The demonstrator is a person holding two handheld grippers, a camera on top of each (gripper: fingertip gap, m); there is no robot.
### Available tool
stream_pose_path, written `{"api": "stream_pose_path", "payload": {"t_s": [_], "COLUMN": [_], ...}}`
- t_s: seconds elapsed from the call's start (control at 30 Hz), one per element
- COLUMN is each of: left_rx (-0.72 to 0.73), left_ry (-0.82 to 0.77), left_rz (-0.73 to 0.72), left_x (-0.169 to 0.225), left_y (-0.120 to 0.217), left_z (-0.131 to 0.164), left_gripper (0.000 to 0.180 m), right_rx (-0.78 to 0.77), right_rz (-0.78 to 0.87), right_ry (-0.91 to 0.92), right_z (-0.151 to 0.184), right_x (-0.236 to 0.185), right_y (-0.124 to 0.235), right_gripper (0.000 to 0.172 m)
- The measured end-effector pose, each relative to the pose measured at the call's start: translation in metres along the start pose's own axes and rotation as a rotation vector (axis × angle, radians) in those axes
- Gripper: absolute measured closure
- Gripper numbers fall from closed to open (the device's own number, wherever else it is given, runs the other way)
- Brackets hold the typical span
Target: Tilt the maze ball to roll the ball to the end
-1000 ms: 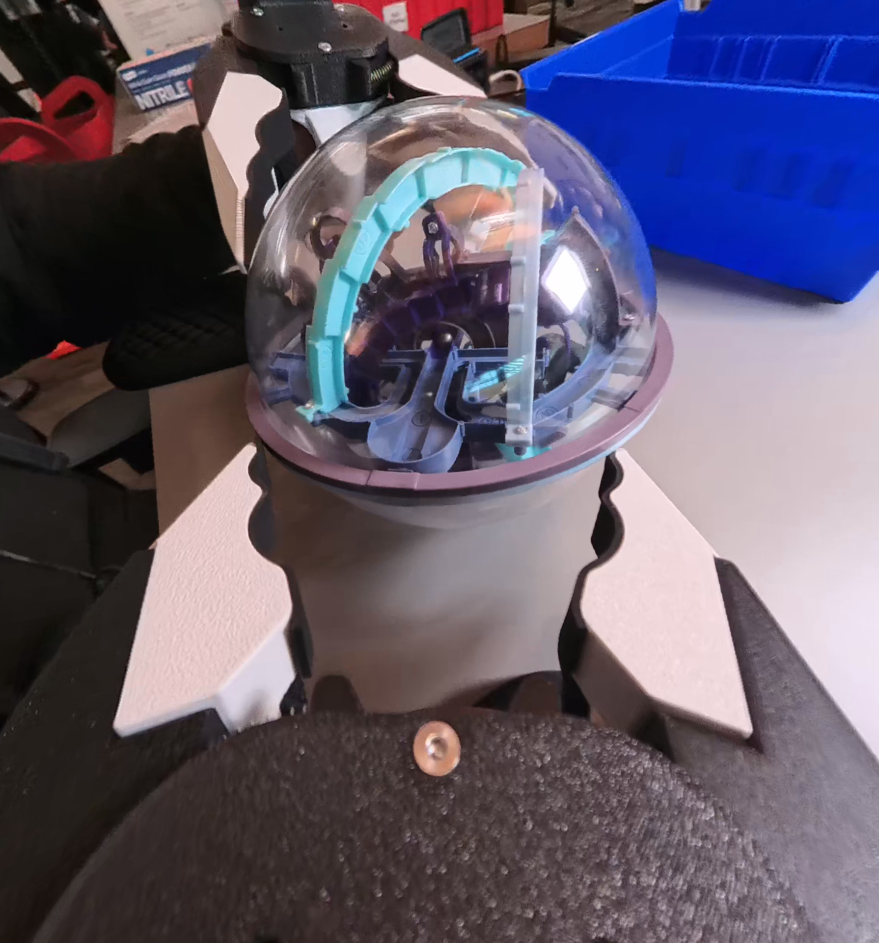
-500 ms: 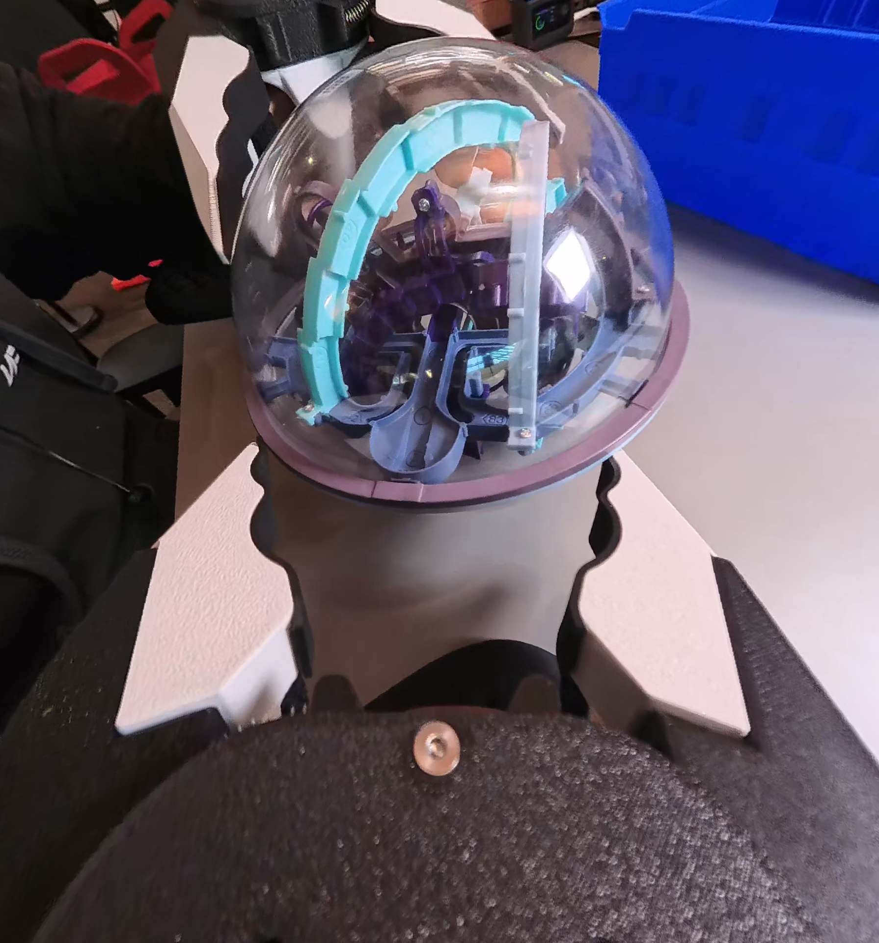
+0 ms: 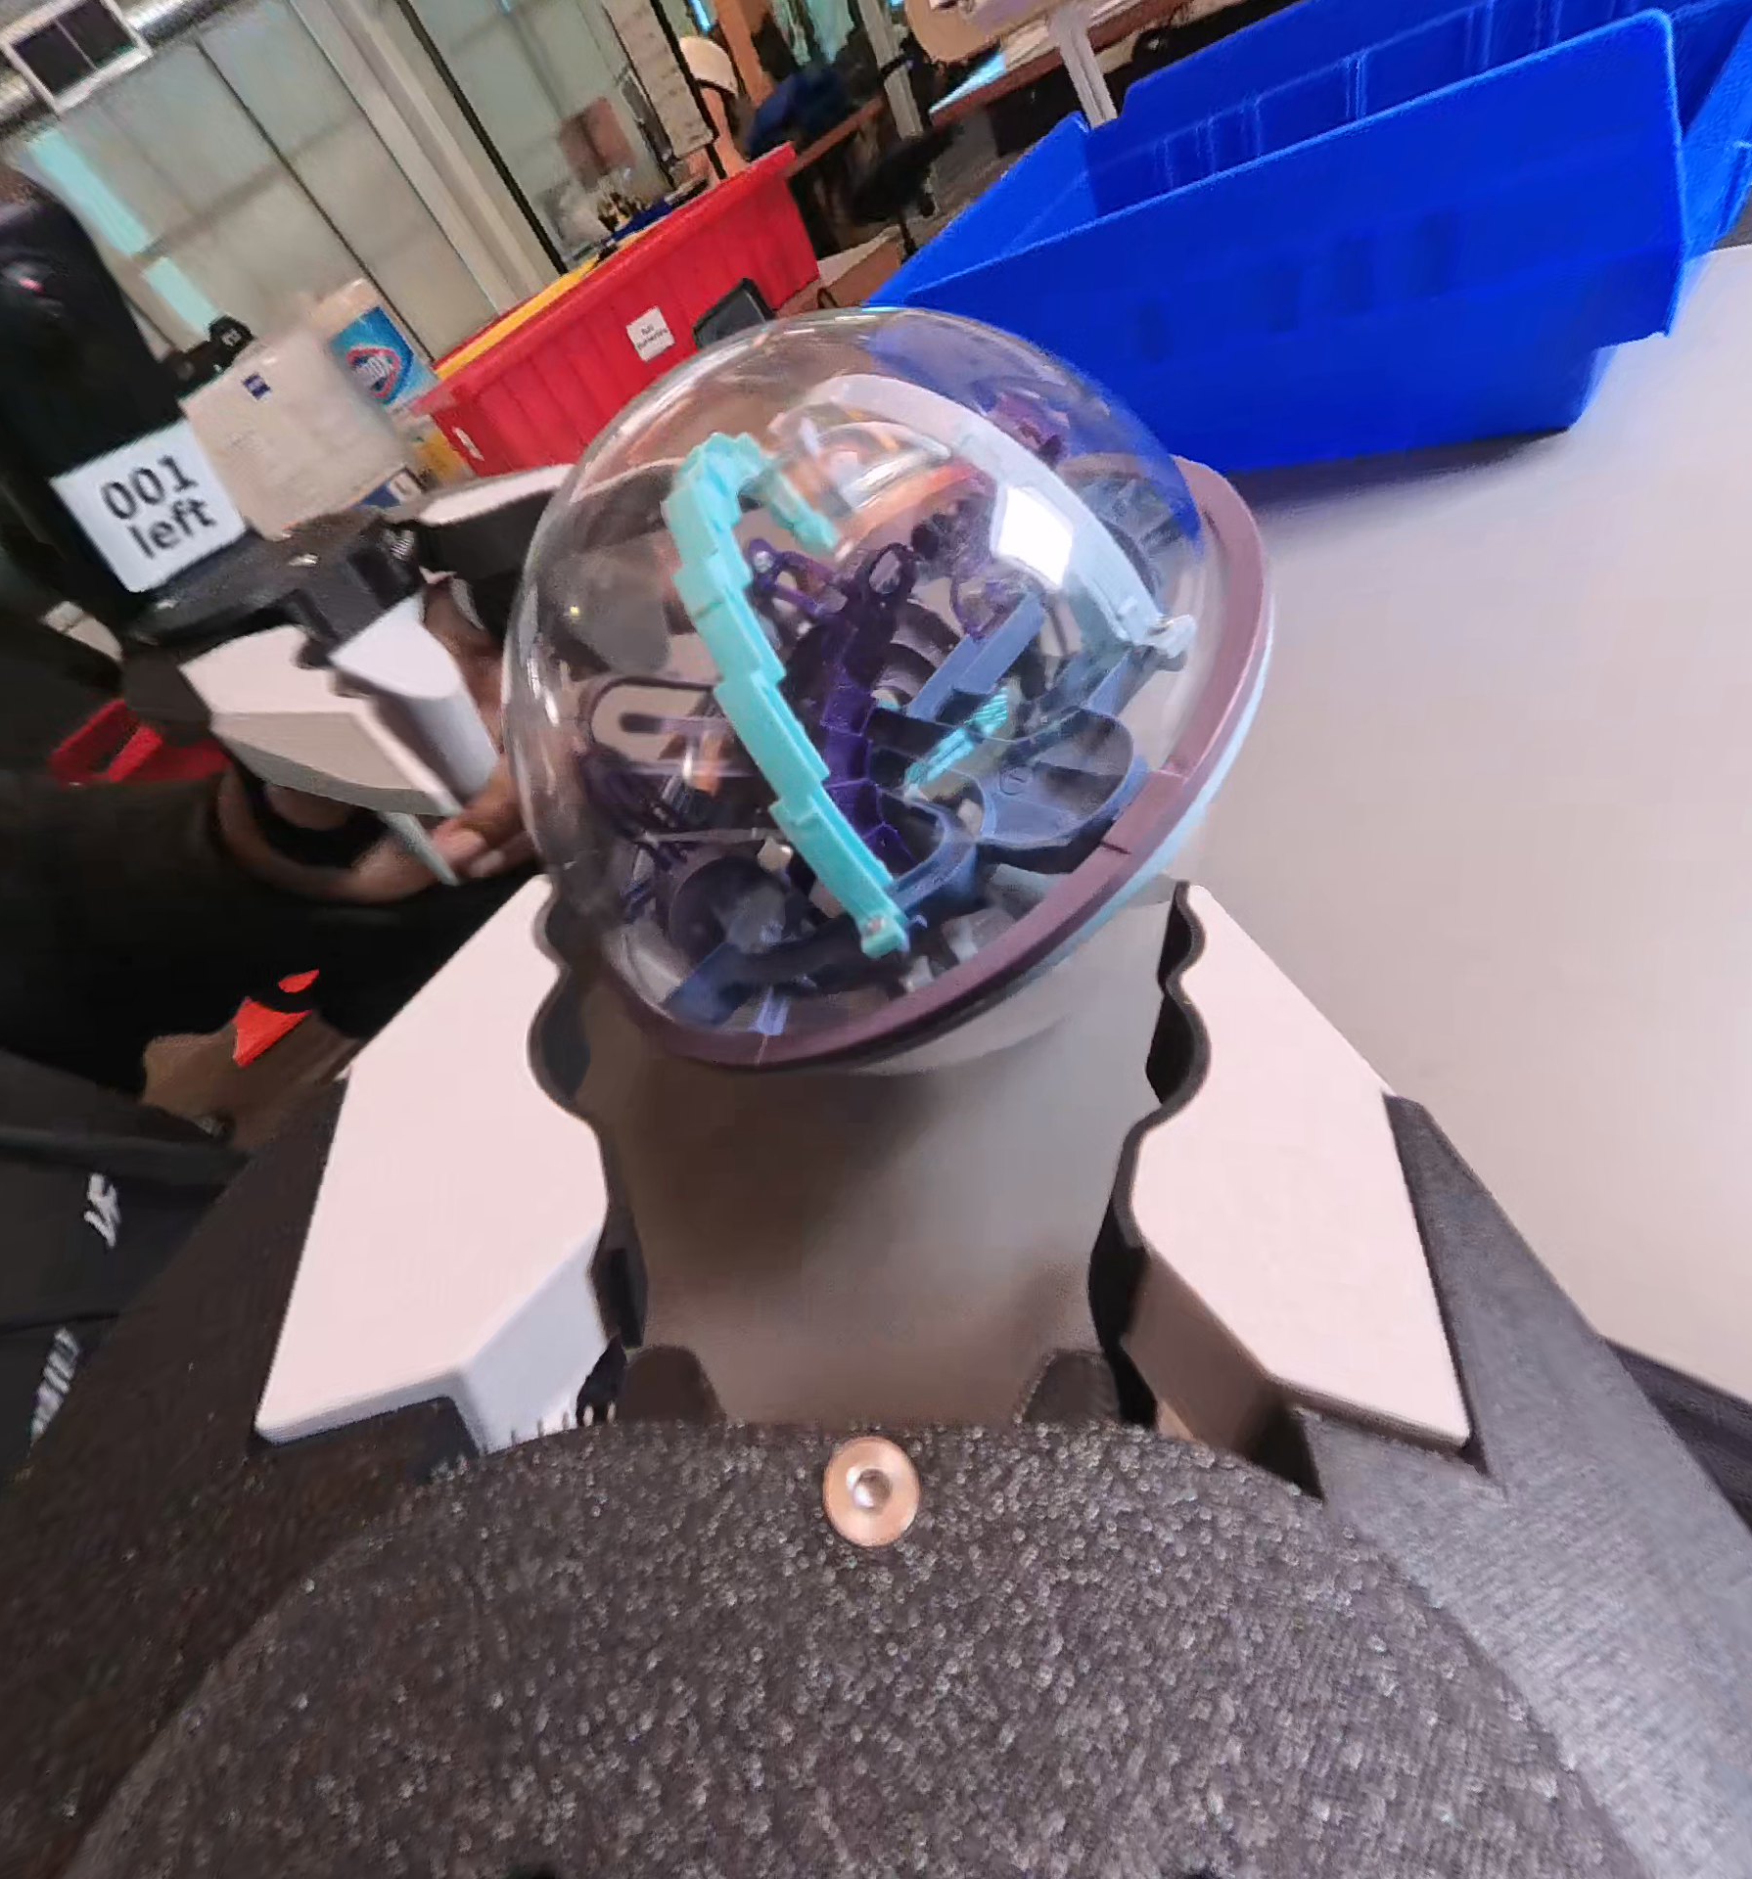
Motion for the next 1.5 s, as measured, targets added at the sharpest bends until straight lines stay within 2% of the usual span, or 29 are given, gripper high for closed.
{"api": "stream_pose_path", "payload": {"t_s": [0.07,0.13,0.17,0.23,0.27,0.3,0.37,0.57,0.67,0.77,0.8,0.87,0.97,1.07,1.13,1.2,1.23,1.37,1.5], "left_rx": [0.035,0.043,-0.006,-0.117,-0.160,-0.214,-0.324,-0.364,-0.373,-0.333,-0.316,-0.306,-0.299,-0.291,-0.302,-0.191,-0.174,-0.324,-0.319], "left_ry": [-0.041,-0.194,-0.234,-0.205,-0.204,-0.223,-0.273,-0.454,-0.439,-0.410,-0.396,-0.414,-0.429,-0.408,-0.461,-0.545,-0.527,-0.501,-0.461], "left_rz": [0.072,0.101,0.170,0.412,0.485,0.501,0.497,0.291,0.192,0.156,0.162,0.138,0.102,0.169,0.293,0.366,0.415,0.487,0.594], "left_x": [0.007,-0.005,-0.010,-0.012,-0.021,-0.033,-0.039,-0.037,-0.038,-0.028,-0.022,-0.014,-0.009,0.001,0.008,-0.005,-0.012,-0.047,-0.038], "left_y": [0.012,0.017,0.014,0.007,0.001,-0.006,-0.016,-0.023,-0.026,-0.031,-0.033,-0.037,-0.037,-0.025,-0.014,-0.007,-0.007,-0.024,-0.023], "left_z": [-0.013,-0.026,-0.025,-0.016,-0.011,-0.003,0.015,0.024,0.028,0.025,0.023,0.020,0.017,0.013,0.012,-0.004,-0.008,0.016,0.018], "left_gripper": [0.058,0.056,0.051,0.045,0.040,0.042,0.035,0.033,0.034,0.035,0.035,0.035,0.035,0.033,0.031,0.037,0.038,0.030,0.031], "right_rx": [0.001,-0.011,-0.023,-0.060,-0.085,-0.111,-0.139,-0.140,-0.102,-0.067,-0.063,-0.097,-0.144,-0.204,-0.245,-0.260,-0.267,-0.296,-0.333], "right_rz": [-0.048,-0.109,-0.138,-0.176,-0.201,-0.225,-0.257,-0.285,-0.209,-0.124,-0.129,-0.133,-0.216,-0.330,-0.393,-0.434,-0.457,-0.539,-0.602], "right_ry": [-0.008,0.008,0.012,0.026,0.039,0.046,0.049,0.034,-0.018,-0.002,0.005,0.015,0.002,0.017,0.015,-0.017,-0.031,-0.058,-0.052], "right_z": [-0.003,-0.007,-0.009,-0.012,-0.012,-0.012,-0.014,-0.014,-0.016,-0.015,-0.014,-0.009,-0.006,-0.004,-0.003,-0.007,-0.008,-0.014,-0.019], "right_x": [0.002,0.003,0.005,0.011,0.012,0.014,0.016,0.024,0.029,0.026,0.021,0.019,0.021,0.022,0.023,0.028,0.030,0.035,0.038], "right_y": [0.001,0.002,0.002,-0.002,-0.004,-0.008,-0.014,-0.017,-0.012,-0.003,-0.003,-0.006,-0.007,-0.006,-0.006,-0.008,-0.010,-0.017,-0.023], "right_gripper": [0.061,0.066,0.067,0.070,0.071,0.072,0.072,0.066,0.063,0.059,0.060,0.050,0.047,0.046,0.046,0.048,0.049,0.049,0.049]}}
Point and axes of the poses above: each gripper's, where its closed fingertips meet, y back along the fingers, z out of its underside, x = y × z across the jaws, the point moved 1 cm from there along y, back along the fingers, and after that the axes turned 5 degrees about y, right-handed, at the moved point
